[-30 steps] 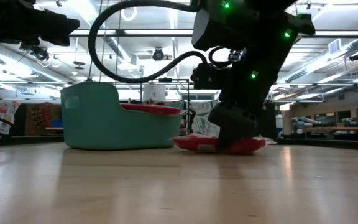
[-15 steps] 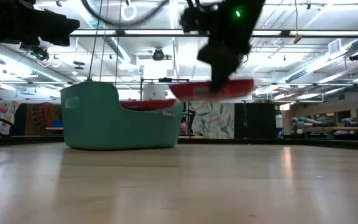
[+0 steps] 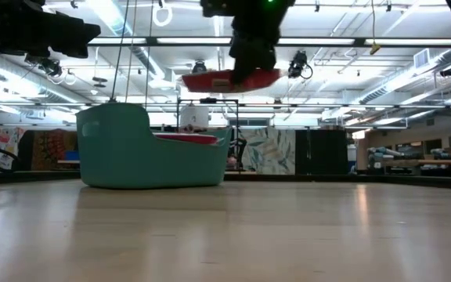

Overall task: Sort popcorn bags into baskets
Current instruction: Put the red popcorn bag into the blue bin

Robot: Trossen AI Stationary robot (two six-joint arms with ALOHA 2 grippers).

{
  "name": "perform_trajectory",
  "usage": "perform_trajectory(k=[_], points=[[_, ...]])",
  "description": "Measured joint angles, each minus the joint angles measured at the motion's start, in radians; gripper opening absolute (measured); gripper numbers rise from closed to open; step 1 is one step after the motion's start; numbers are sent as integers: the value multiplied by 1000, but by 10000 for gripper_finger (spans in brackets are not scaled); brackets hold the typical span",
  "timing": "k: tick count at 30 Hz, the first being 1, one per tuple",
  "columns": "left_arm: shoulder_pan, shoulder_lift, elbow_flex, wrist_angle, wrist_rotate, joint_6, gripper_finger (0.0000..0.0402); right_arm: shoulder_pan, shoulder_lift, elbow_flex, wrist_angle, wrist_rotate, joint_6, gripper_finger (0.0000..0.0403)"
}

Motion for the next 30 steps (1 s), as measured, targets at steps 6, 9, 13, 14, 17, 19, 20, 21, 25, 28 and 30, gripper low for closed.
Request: perform_trajectory(k=[6,9,13,14,17,19,20,21,25,28,30], points=[[0,0,0,0,0,-7,142,-91,0,0,211,-99,-344,32],[0,0,0,0,0,-7,142,-145,0,0,306,-202,-491,32],[0,0,0,0,0,-7,142,-213,-1,-28,465,-315,-665,33],[0,0,0,0,0,-8,142,-229,-1,-39,501,-343,-707,33],[0,0,0,0,0,-7,142,-277,-1,-79,623,-453,-812,33],[0,0,0,0,0,-7,142,-306,-1,-115,709,-526,-861,34],[0,0,0,0,0,-8,142,-319,-1,-138,754,-553,-882,34],[0,0,0,0,0,-8,142,-332,-1,-158,789,-580,-899,34],[0,0,0,0,0,-8,142,-381,-1,-219,878,-652,-903,42],[0,0,0,0,0,-8,142,-406,-1,-248,880,-699,-874,63],[0,0,0,0,0,-8,142,-414,-1,-256,893,-704,-846,82]])
